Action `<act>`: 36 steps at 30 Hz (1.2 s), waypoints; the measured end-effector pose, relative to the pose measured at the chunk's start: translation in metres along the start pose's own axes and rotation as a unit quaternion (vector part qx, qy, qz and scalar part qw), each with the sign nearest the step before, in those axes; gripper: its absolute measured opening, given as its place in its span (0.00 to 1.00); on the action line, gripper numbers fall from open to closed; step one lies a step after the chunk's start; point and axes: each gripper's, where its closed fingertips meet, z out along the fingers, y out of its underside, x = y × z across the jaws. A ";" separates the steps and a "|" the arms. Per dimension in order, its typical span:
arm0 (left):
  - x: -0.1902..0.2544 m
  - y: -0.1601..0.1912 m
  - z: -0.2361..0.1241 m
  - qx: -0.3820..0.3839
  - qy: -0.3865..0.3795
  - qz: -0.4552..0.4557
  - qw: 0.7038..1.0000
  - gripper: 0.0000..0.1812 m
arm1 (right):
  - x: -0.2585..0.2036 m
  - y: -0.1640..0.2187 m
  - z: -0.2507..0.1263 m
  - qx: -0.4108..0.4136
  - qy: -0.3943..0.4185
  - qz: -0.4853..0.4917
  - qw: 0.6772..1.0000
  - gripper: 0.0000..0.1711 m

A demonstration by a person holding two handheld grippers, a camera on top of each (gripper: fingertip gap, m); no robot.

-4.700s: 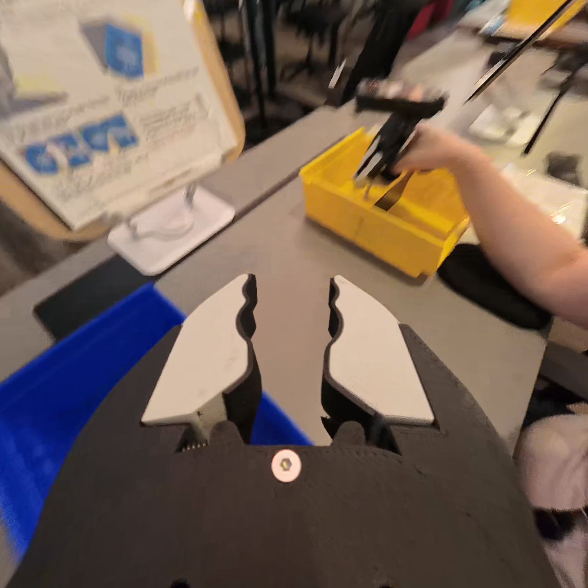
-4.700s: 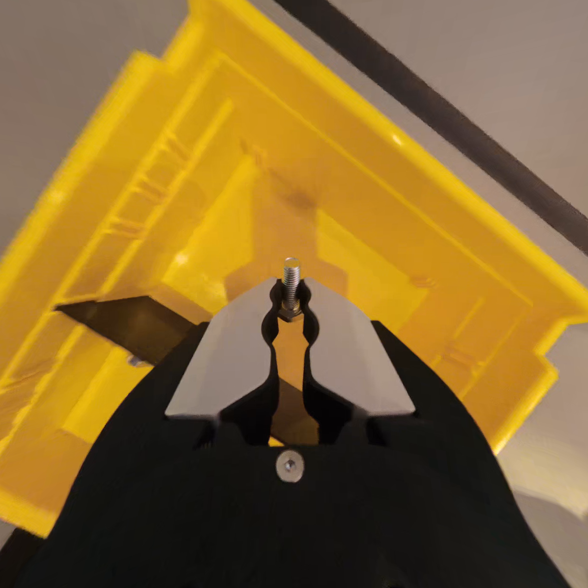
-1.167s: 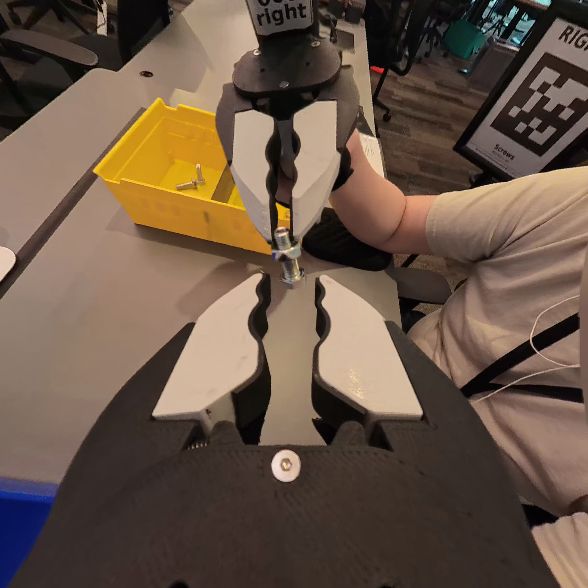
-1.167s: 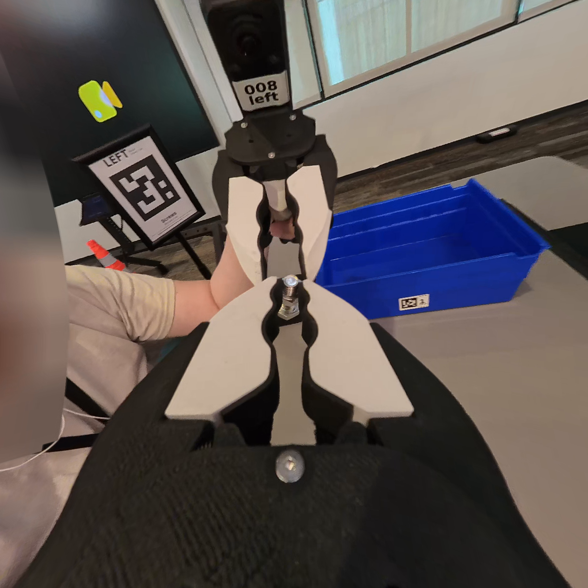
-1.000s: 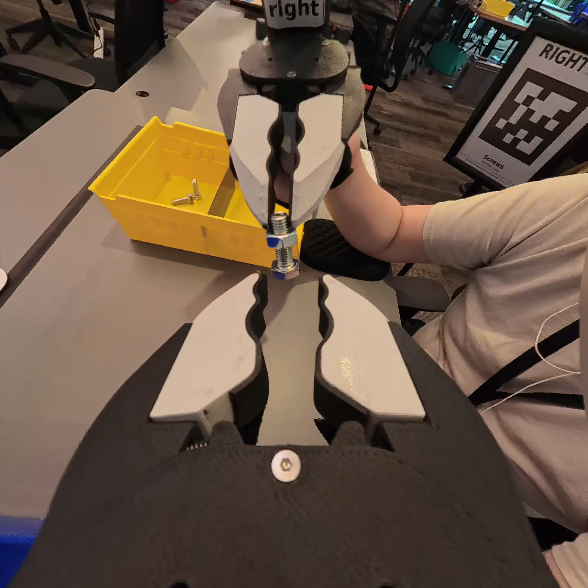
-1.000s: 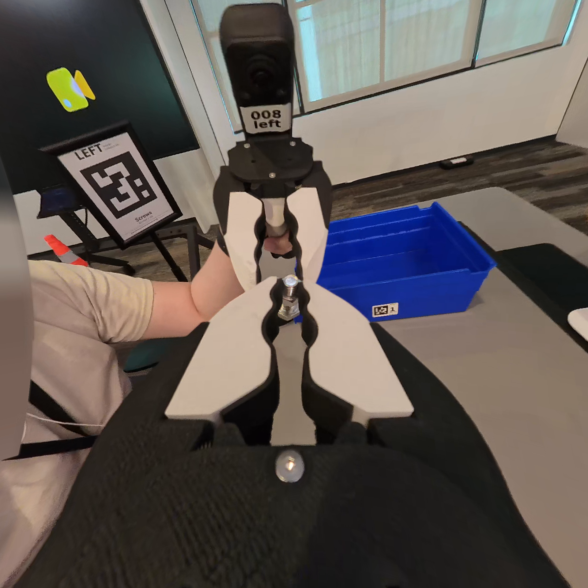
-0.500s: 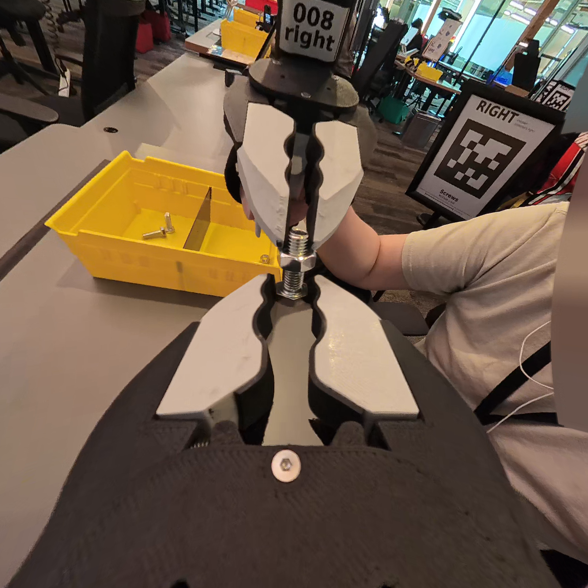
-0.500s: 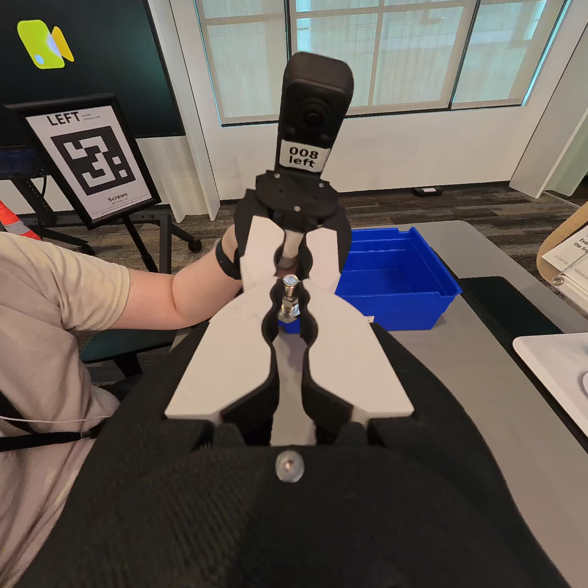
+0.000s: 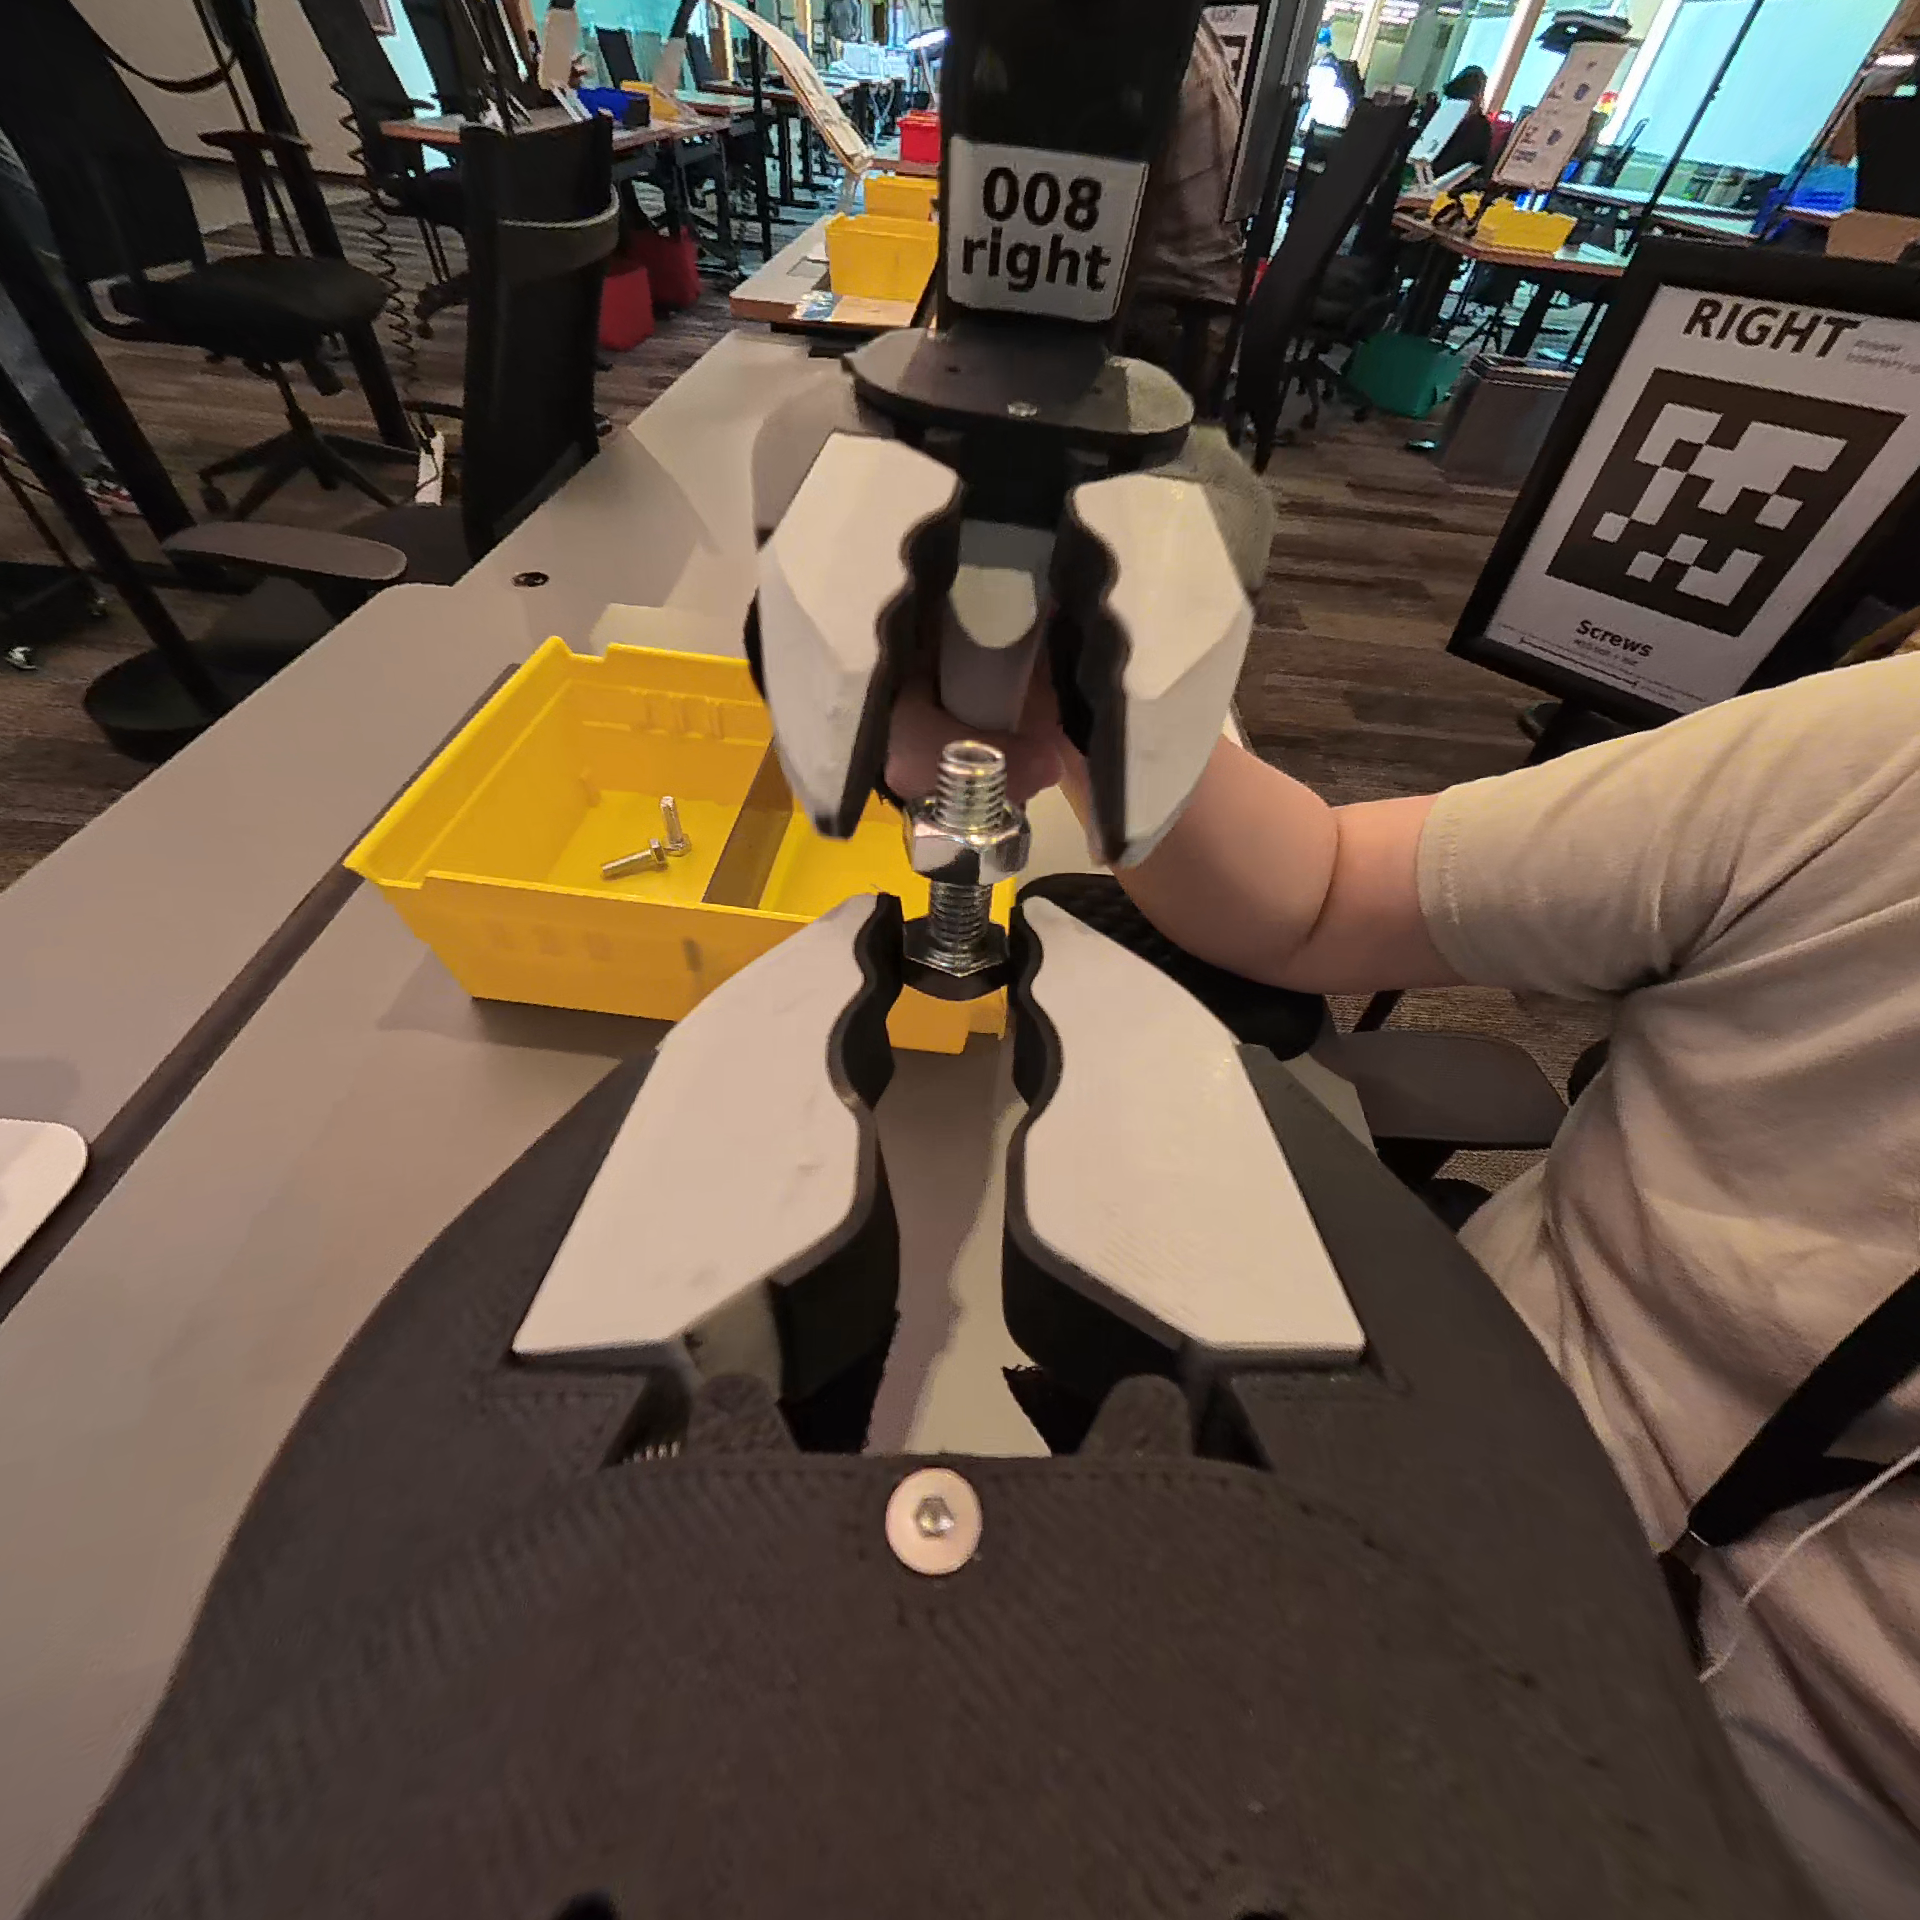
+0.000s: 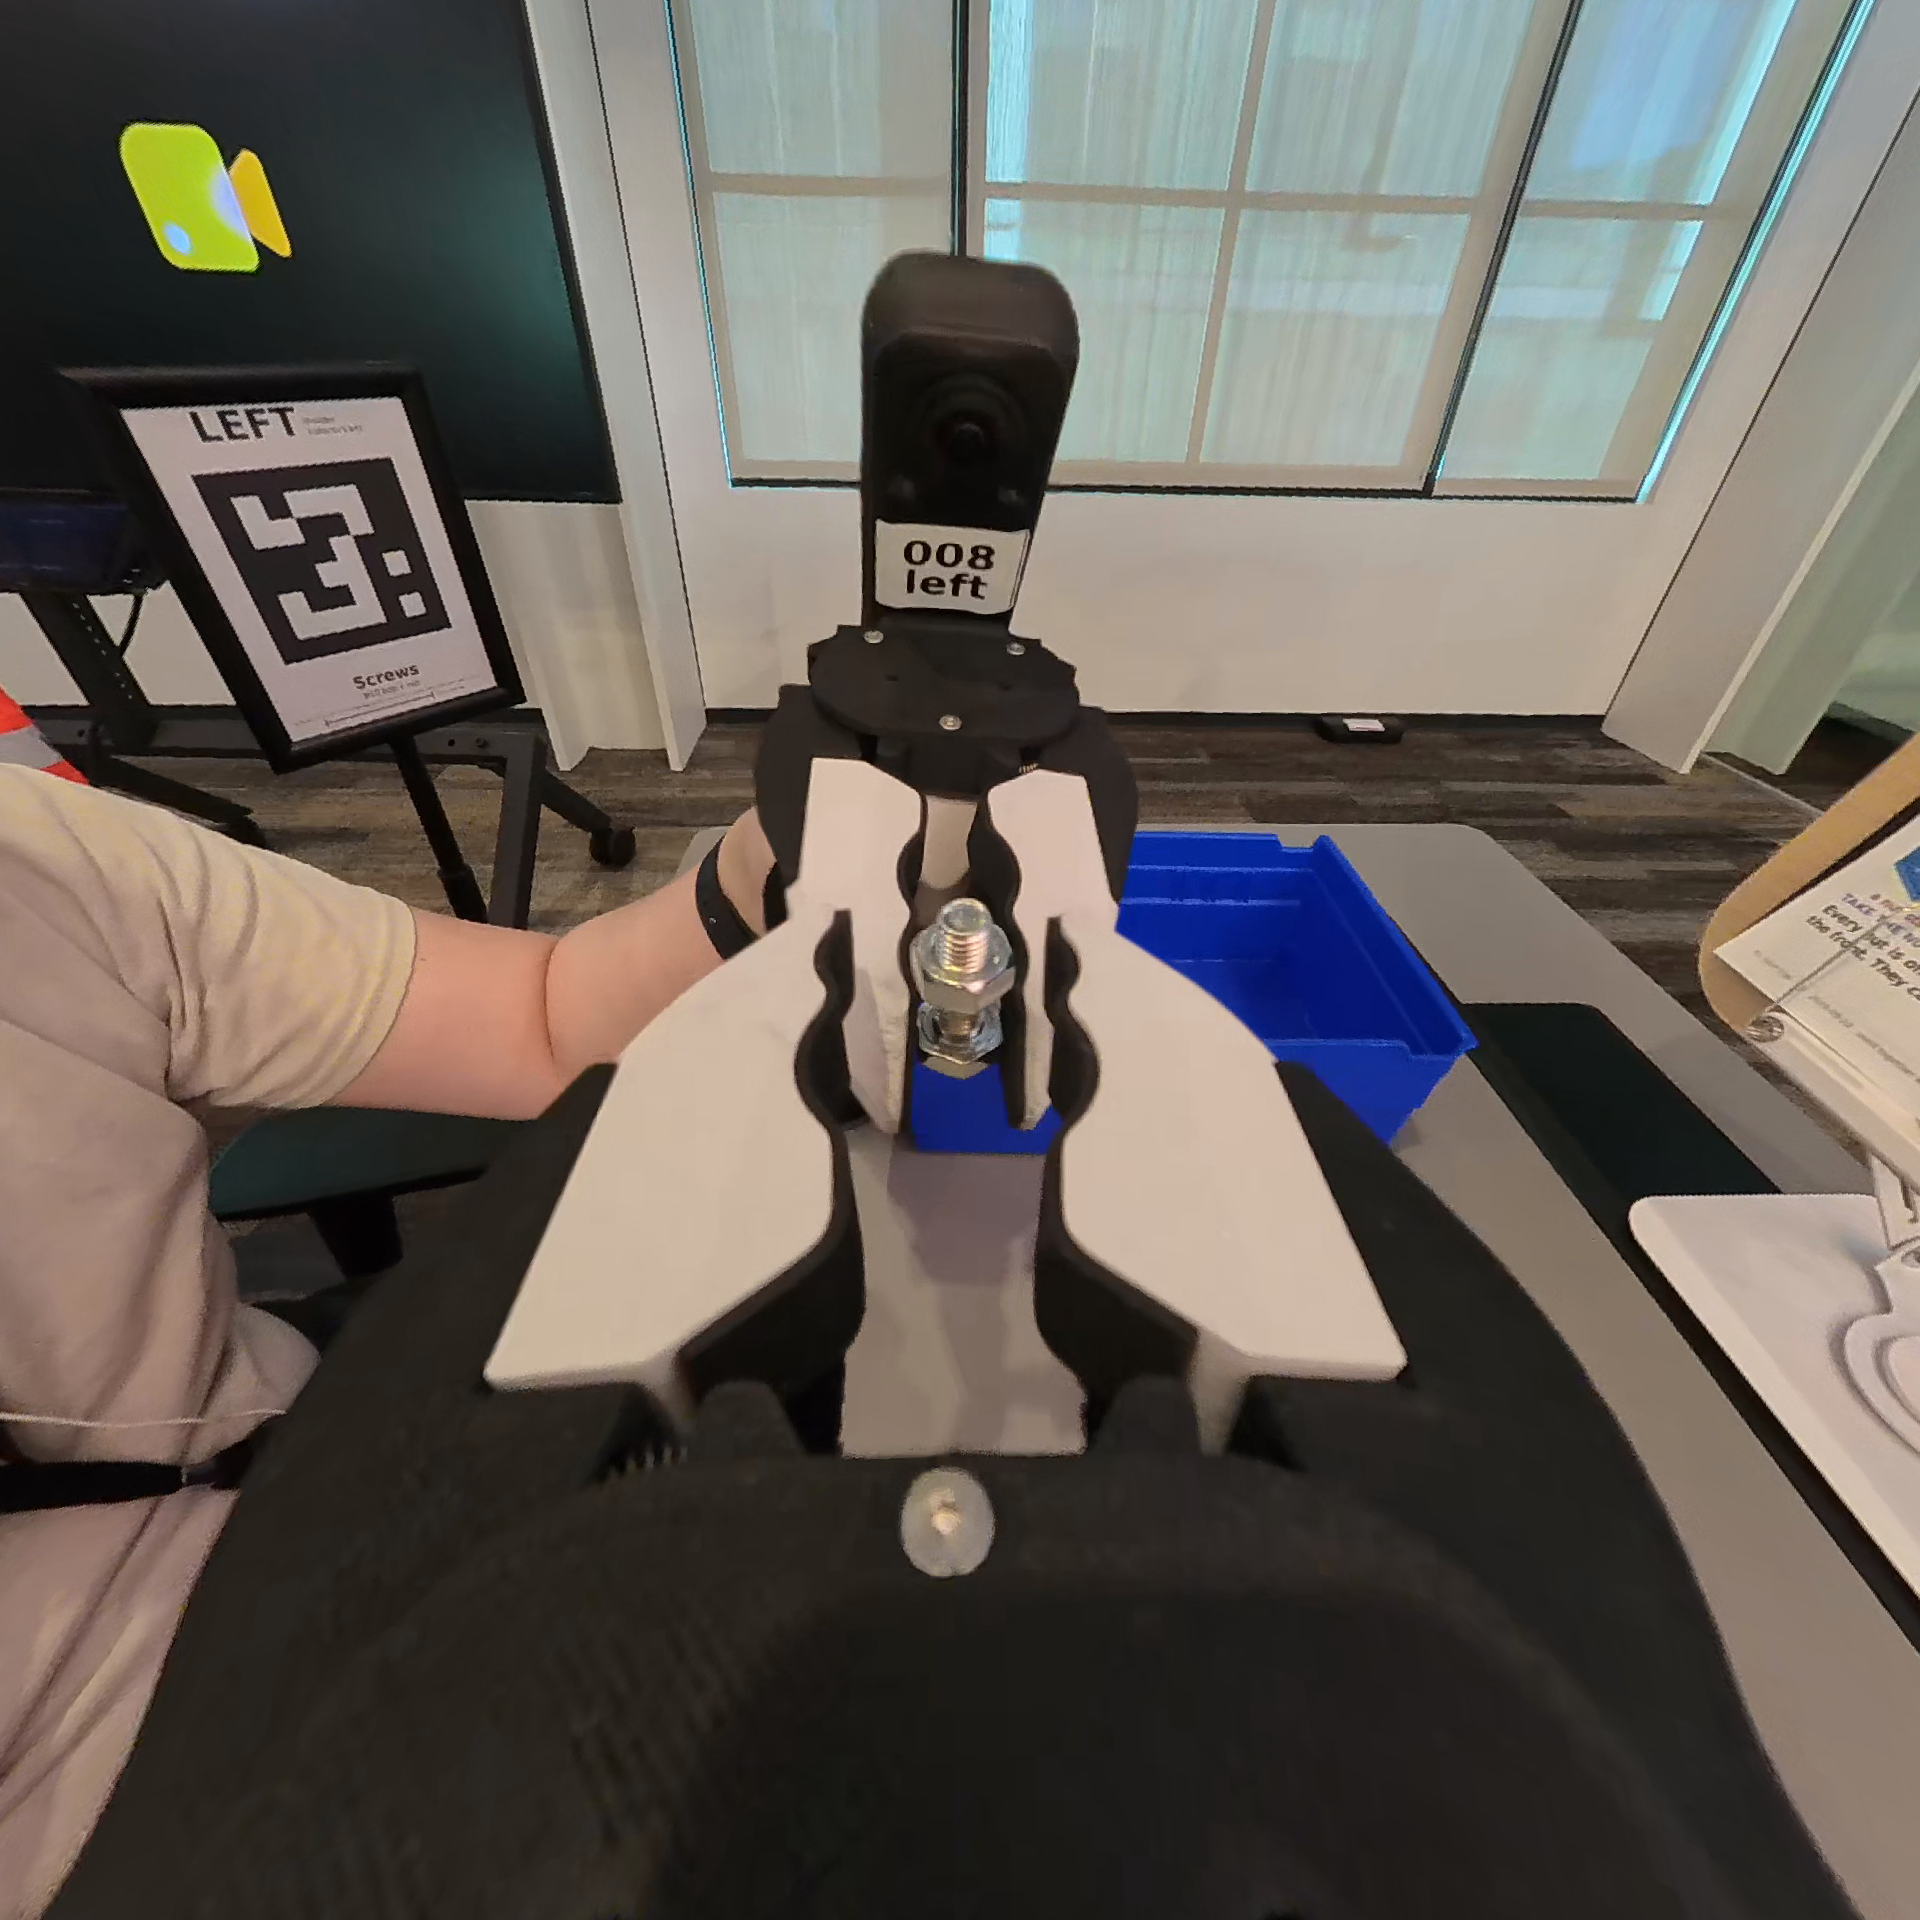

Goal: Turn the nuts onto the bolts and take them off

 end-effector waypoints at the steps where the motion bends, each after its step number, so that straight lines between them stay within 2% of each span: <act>1: 0.002 -0.001 0.000 0.002 0.004 0.002 1.000 0.10 | 0.001 0.002 0.001 -0.006 0.003 -0.002 1.000 0.21; 5: 0.018 -0.006 -0.004 0.014 0.055 -0.001 0.998 0.10 | -0.006 0.001 -0.005 0.005 -0.040 0.003 0.999 0.21; 9: 0.021 -0.011 -0.007 0.028 0.069 -0.007 0.997 0.10 | -0.017 -0.007 -0.006 0.036 -0.096 0.049 0.994 0.18; 14: 0.030 -0.012 -0.007 0.033 0.099 -0.013 0.994 0.10 | -0.016 -0.003 0.000 0.026 -0.071 0.012 0.997 0.19; 18: 0.034 -0.019 -0.014 0.051 0.113 -0.019 0.992 0.10 | -0.010 -0.011 -0.012 0.049 -0.078 0.039 0.995 0.17; 21: 0.032 -0.017 -0.013 0.045 0.107 -0.019 0.993 0.10 | -0.024 -0.019 -0.006 0.068 -0.091 0.023 0.993 0.19; 24: 0.036 -0.016 -0.009 0.045 0.121 -0.021 0.991 0.10 | -0.021 -0.016 -0.001 0.059 -0.066 0.009 0.996 0.20; 29: 0.039 -0.020 -0.012 0.052 0.122 -0.022 0.991 0.10 | -0.001 -0.026 -0.021 0.100 -0.059 0.055 0.992 0.20; 33: 0.041 -0.023 -0.012 0.061 0.128 -0.021 0.990 0.10 | -0.030 -0.030 -0.006 0.096 -0.077 -0.001 0.992 0.27; 36: 0.045 -0.023 -0.011 0.059 0.134 -0.016 0.989 0.10 | -0.023 -0.024 -0.001 0.085 -0.055 -0.008 0.995 0.27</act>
